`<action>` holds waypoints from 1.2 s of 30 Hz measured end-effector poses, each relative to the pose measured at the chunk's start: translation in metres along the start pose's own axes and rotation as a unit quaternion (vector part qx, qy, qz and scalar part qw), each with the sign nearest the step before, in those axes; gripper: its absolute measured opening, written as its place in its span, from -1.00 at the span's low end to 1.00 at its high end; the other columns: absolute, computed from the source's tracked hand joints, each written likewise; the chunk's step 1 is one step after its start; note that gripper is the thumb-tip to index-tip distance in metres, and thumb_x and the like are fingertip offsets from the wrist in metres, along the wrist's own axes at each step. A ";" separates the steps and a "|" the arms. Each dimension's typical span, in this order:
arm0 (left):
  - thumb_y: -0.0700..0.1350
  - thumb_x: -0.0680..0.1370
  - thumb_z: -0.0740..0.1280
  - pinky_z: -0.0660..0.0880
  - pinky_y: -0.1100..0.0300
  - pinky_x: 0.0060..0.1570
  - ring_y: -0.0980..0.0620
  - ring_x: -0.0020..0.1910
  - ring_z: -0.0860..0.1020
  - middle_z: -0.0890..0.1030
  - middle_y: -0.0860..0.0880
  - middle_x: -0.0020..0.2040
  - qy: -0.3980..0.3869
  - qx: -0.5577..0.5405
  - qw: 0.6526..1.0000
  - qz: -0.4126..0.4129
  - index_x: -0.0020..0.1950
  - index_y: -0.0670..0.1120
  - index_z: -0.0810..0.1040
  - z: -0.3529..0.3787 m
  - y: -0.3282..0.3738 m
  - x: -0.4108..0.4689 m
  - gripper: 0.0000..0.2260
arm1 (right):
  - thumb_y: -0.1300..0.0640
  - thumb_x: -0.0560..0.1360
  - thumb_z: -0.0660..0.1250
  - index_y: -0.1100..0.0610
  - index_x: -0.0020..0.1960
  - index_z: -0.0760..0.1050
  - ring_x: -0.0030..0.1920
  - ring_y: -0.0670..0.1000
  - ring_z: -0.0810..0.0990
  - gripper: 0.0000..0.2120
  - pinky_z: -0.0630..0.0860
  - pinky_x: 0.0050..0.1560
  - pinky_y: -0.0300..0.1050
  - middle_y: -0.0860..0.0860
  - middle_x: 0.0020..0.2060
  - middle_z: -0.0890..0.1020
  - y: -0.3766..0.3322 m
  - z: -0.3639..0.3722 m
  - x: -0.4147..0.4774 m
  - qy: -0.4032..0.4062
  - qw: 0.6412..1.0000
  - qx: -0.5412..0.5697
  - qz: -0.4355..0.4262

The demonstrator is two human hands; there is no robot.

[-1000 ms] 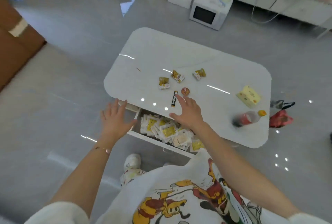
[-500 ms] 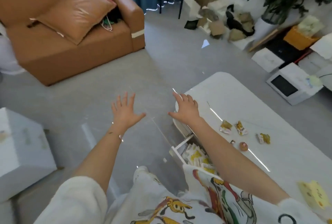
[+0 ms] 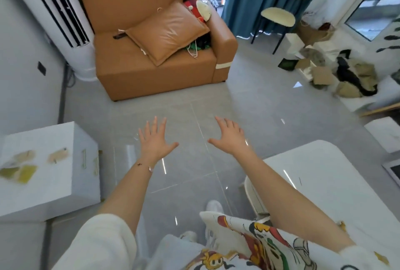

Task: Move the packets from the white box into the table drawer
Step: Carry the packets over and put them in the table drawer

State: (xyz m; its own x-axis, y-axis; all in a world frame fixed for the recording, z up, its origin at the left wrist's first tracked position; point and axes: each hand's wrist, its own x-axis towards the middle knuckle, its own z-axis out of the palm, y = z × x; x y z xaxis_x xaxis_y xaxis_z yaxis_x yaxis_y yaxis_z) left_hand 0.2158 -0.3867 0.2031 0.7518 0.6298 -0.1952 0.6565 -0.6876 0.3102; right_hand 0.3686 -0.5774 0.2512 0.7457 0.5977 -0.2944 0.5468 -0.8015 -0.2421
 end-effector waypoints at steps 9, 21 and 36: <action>0.21 0.46 0.34 -0.08 -0.16 0.48 -0.16 0.54 -0.01 0.01 -0.05 0.58 0.071 -0.042 0.990 -0.111 0.57 0.08 -0.03 -0.043 -0.071 0.085 -0.20 | -0.11 0.50 0.27 -0.04 0.54 0.08 0.44 0.14 0.24 -0.31 0.23 0.36 0.08 0.05 0.45 0.30 -0.100 -0.010 0.134 -0.004 0.990 -0.004 -0.140; 0.21 0.47 0.32 -0.06 -0.15 0.47 -0.16 0.54 0.01 0.04 -0.08 0.57 0.156 -0.052 0.941 -0.296 0.57 0.07 -0.01 -0.095 -0.143 0.148 -0.22 | -0.01 0.50 0.28 0.02 0.50 0.23 0.33 0.14 0.36 -0.41 0.32 0.29 0.03 0.03 0.39 0.34 -0.263 -0.033 0.276 -0.033 0.925 -0.014 -0.378; 0.28 0.51 0.24 -0.16 -0.16 0.47 -0.18 0.55 -0.14 -0.17 -0.09 0.58 0.108 -0.083 0.855 -0.500 0.58 0.07 -0.01 -0.080 -0.356 0.111 -0.25 | -0.10 0.48 0.32 -0.04 0.57 -0.02 0.51 0.16 0.10 -0.22 0.11 0.46 0.10 0.11 0.51 0.16 -0.520 0.075 0.318 -0.169 0.839 -0.134 -0.500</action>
State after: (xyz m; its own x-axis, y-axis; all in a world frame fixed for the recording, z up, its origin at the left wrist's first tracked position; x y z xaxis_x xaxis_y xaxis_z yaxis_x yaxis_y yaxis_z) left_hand 0.0608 -0.0429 0.1458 -0.2206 0.9372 -0.2703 0.9333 0.2833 0.2205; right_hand 0.2932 0.0314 0.2145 -0.2624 0.9090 -0.3238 0.9344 0.1556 -0.3205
